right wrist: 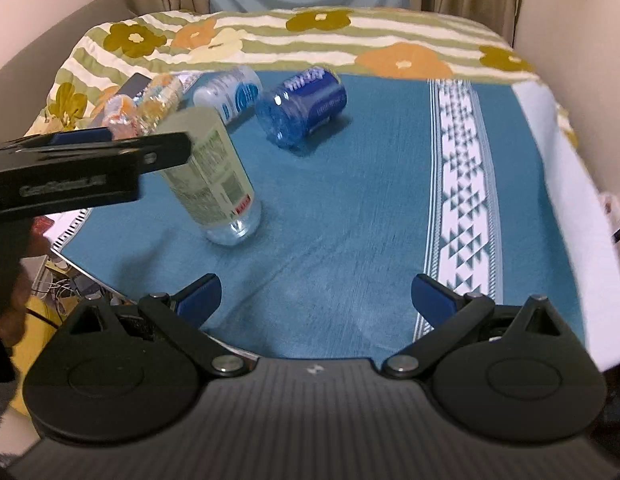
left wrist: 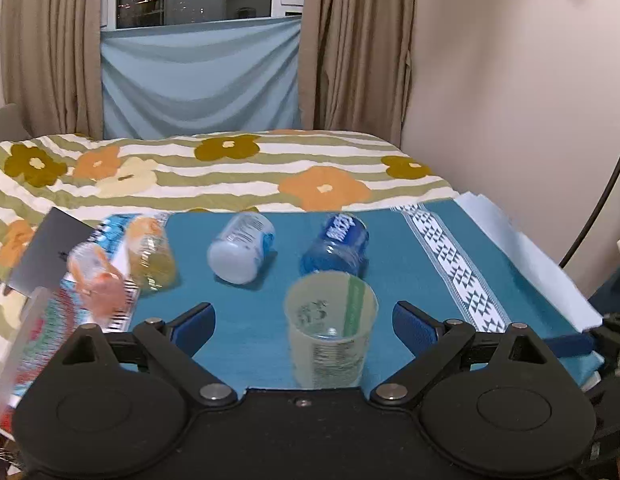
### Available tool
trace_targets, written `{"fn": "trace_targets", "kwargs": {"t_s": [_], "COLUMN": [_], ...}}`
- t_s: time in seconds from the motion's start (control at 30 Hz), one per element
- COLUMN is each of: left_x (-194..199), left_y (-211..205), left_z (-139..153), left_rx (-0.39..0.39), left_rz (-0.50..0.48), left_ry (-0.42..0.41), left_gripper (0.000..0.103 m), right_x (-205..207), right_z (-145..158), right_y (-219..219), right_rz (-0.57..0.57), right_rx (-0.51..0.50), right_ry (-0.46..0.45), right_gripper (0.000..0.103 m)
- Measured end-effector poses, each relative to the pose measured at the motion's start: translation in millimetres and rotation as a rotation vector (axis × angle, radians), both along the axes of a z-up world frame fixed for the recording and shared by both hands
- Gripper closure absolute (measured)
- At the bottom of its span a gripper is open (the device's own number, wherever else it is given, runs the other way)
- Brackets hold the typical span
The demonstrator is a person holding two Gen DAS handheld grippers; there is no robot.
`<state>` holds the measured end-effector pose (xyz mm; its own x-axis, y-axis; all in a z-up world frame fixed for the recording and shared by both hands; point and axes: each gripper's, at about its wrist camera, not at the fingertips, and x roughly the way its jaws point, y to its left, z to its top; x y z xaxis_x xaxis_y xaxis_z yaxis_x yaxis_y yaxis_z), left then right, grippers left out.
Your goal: Flip cup upright
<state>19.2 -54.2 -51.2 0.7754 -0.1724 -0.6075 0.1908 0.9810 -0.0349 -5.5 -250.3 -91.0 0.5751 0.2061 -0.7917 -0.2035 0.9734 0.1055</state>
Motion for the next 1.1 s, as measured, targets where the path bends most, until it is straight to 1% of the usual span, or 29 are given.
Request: {"fn": "trace_targets", "kwargs": {"t_s": [0.1,0.2,0.3,0.4,0.53,0.73,1.1], "left_x": [-8.5,-16.3,-21.9,-25.8,-34.1,-40.5,-43.4], "left_y": [13.0,25.1,34.3,43.0,51.4,57.5,57.7], "left_z": [24.0,45.3,58.2,64.4,66.3,56.7,54.6], "left_rx": [0.003,0.013,0.017,0.015,0.023,0.026,0.041], "left_rz": [0.009,0.026,0.05,0.069,0.083,0.083,0.069], "left_ry": [0.015,0.029,0.06,0.094,0.111,0.15,0.149], "left_gripper": [0.001,0.0,0.0,0.0,0.0,0.0,0.0], "right_x": [-4.5,-7.1,-8.1,-9.7,-13.7,-21.9,-32.2], "right_z": [25.6,53.8,77.6,90.6,95.4,91.0,92.3], "right_y": [3.6,7.6,9.9,12.8,15.7,20.2,26.0], "right_rz": [-0.008,-0.043,-0.09,-0.126,-0.169,-0.216,-0.237], "right_rx": [-0.009,-0.024,-0.035,-0.053,-0.067,-0.085,-0.094], "right_ry": [-0.039,-0.07,-0.083,-0.084,-0.073,-0.065,-0.08], "right_gripper": [0.0,0.0,0.0,0.0,0.0,0.0,0.0]}}
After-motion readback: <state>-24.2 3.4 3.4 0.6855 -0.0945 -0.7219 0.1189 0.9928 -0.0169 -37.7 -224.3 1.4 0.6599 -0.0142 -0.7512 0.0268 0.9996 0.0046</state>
